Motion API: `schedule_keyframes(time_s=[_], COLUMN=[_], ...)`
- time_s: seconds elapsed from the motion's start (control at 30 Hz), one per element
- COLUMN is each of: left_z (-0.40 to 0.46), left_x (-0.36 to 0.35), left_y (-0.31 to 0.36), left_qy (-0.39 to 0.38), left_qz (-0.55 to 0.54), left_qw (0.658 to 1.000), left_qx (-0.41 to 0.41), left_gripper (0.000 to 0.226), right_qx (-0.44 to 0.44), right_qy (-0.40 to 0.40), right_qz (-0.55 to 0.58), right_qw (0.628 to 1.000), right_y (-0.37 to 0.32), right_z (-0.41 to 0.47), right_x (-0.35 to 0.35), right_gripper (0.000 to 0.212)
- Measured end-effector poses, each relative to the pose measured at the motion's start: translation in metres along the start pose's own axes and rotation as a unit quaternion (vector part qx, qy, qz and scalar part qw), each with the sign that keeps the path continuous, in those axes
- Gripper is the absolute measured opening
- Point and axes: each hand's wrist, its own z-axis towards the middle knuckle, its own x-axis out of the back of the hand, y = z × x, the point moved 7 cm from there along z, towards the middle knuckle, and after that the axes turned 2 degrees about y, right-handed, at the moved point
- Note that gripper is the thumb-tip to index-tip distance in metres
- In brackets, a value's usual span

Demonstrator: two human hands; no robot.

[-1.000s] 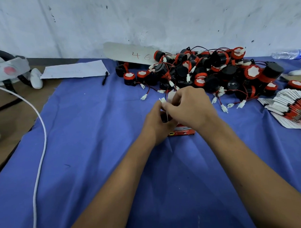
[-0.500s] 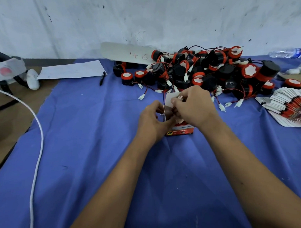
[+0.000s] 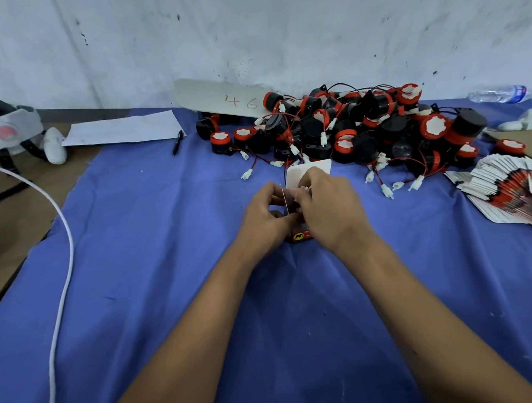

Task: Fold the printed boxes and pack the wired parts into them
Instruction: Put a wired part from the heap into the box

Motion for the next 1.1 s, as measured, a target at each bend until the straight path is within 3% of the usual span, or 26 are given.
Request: schedule_keyframes(time_s=[0.27, 0.4, 0.6, 0.83, 1.0, 1.1], left_z=[0.001, 0.002, 0.001, -0.002, -0.001, 0.000], left_x=[-0.001, -0.002, -0.001, -0.004, -0.004, -0.003], left_y=[-0.002, -0.003, -0.004, -0.006, -0.007, -0.008], left_qy=[-0.007, -0.014, -0.024, -0.117, -0.108, -0.108], left_qz=[-0.024, -0.038, -0.049, -0.063, -0.067, -0.074], left_qw=[1.000, 0.999, 0.998, 0.991, 0.992, 0.991], left_qx=[-0.012, -0.009, -0.012, 0.009, 0.004, 0.005], left_gripper=[0.026, 0.020, 0.021, 0.041, 0.049, 0.047], right_qx=[0.021, 0.036, 0.111, 0.114, 0.128, 0.143], right_qy=[0.038, 0.000, -0.109, 0.021, 0.036, -0.002], right_qz=[0.045, 0.073, -0.023, -0.004, -0.010, -0.011], right_qw=[0.998, 0.997, 0.988, 0.993, 0.991, 0.990], right_y=[-0.001, -0.002, -0.006, -0.002, 0.002, 0.003], right_z=[-0.001, -0.001, 0.000, -0.004, -0.007, -0.013], right_x=[0.006, 0.004, 0.000, 0.010, 0.009, 0.007], right_gripper=[0.012, 0.012, 0.019, 0.012, 0.016, 0.014])
